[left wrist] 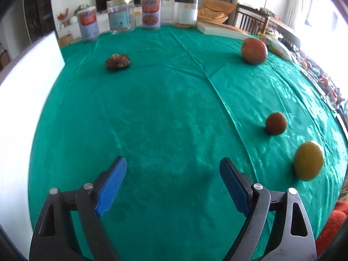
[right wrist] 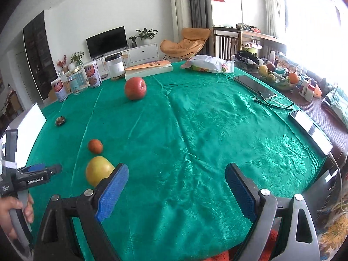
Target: Organize fruits
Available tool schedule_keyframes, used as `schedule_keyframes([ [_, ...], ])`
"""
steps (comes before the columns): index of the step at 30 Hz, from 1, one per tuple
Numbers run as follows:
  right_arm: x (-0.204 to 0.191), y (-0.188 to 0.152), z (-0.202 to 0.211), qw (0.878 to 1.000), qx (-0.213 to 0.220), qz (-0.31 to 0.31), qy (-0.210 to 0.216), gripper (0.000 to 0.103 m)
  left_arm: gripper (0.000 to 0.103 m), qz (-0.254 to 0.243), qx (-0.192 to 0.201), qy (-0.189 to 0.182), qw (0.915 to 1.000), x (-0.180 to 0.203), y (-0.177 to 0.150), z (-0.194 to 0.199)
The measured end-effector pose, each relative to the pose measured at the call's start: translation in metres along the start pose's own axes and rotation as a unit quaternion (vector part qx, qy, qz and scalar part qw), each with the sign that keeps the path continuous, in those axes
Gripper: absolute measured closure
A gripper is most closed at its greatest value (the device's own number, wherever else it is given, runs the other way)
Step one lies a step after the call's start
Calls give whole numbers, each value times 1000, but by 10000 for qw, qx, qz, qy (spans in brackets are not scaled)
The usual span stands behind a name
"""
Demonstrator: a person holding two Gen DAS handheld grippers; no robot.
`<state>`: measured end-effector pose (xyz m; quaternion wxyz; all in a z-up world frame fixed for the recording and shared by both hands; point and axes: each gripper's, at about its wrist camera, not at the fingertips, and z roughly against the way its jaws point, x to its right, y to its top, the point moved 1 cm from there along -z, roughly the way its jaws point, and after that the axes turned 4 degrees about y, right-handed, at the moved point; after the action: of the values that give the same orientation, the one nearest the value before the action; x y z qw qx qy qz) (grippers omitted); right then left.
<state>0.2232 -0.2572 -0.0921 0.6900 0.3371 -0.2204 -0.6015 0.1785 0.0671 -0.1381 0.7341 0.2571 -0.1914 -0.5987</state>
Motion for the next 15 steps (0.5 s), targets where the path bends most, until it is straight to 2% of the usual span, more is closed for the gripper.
schedule_keyframes([
  [3, -5, -3, -3, 10000, 3, 62, -52, 13, 11, -53, -16, 70, 10000, -1, 12, -13],
  [7, -3, -5, -6, 10000, -12, -30, -10, 12, 0, 213, -95, 322, 9992, -10, 30, -35],
  [9, -2, -6, -7, 10000, -31, -64, -7, 12, 0, 362, -114, 437, 9983, -15, 35, -39],
  [15, -4, -6, -5, 10000, 14, 3, -59, 12, 0, 379, -109, 433, 9983, -15, 35, -40],
])
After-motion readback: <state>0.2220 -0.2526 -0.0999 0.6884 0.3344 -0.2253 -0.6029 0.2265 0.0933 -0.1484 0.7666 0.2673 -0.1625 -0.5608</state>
